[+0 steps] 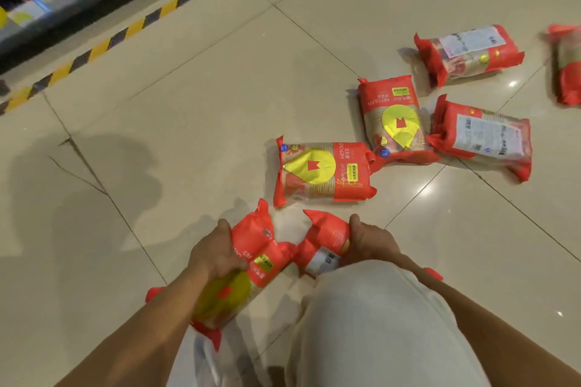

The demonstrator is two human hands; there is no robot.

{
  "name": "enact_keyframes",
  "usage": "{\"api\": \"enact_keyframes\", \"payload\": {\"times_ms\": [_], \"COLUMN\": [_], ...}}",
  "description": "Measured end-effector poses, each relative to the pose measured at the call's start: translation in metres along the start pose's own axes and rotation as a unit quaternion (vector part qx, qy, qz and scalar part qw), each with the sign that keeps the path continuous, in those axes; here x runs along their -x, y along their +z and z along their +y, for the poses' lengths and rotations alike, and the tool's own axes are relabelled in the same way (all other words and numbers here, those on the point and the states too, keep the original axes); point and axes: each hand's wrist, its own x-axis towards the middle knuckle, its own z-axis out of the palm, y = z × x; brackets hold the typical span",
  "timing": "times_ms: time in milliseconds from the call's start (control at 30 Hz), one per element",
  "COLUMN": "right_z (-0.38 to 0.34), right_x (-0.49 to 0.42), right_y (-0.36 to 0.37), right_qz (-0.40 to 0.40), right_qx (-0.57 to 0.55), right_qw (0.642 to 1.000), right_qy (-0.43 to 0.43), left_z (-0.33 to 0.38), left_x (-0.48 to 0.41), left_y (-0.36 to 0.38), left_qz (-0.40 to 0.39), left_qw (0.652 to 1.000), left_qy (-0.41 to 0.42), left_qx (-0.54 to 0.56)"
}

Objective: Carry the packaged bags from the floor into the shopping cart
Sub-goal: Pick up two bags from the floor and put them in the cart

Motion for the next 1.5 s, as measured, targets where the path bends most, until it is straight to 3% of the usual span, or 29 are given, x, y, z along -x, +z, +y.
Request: {"api": "enact_keyframes", "payload": {"times_ms": [167, 233, 267, 333, 367, 433, 467, 500, 633, 833, 1133, 1500], "right_z": [-0.029, -0.056, -0.06, -0.095, -0.097, -0.132, -0.136, -0.15, -0.179, -0.162, -0.026, 0.18], "right_x": [0.097, 0.18, 0.189, 0.286, 0.297, 0.4, 0.411, 0.47, 0.614, 0.762, 0.882, 1.033], "right_y": [-0.073, -0.153, -0.159, -0.253, -0.257, -0.353, -0.355, -0.404, -0.51, -0.589, -0.613, -0.553], "right_qz": [0.132, 0.182, 0.207, 0.242, 0.269, 0.301, 0.324, 0.356, 0.398, 0.494, 0.606, 0.694], "right_qx": [-0.146, -0.22, -0.25, -0.295, -0.313, -0.336, -0.344, -0.352, -0.363, -0.381, -0.405, -0.418], "right_qw": [0.98, 0.958, 0.945, 0.924, 0.911, 0.892, 0.881, 0.864, 0.841, 0.779, 0.683, 0.53], "right_qy": [0.028, 0.035, 0.035, 0.002, -0.003, -0.033, -0.03, -0.05, -0.048, -0.054, 0.052, 0.251], "left_z": [0.015, 0.038, 0.045, 0.074, 0.082, 0.111, 0.115, 0.131, 0.167, 0.24, 0.415, 0.658], "left_x": [0.097, 0.181, 0.19, 0.289, 0.301, 0.407, 0.42, 0.478, 0.623, 0.765, 0.852, 0.946], "left_y": [-0.059, -0.13, -0.134, -0.22, -0.222, -0.313, -0.315, -0.361, -0.461, -0.535, -0.52, -0.382], "left_qz": [0.146, 0.187, 0.208, 0.251, 0.269, 0.302, 0.314, 0.345, 0.369, 0.418, 0.373, 0.202], "left_qw": [0.972, 0.946, 0.934, 0.901, 0.89, 0.864, 0.856, 0.84, 0.817, 0.784, 0.783, 0.764], "left_qy": [-0.047, -0.043, -0.037, -0.018, -0.017, 0.011, 0.006, 0.036, 0.088, 0.188, 0.335, 0.542], "left_qx": [0.176, 0.26, 0.287, 0.353, 0.369, 0.403, 0.412, 0.417, 0.435, 0.42, 0.369, 0.285]}}
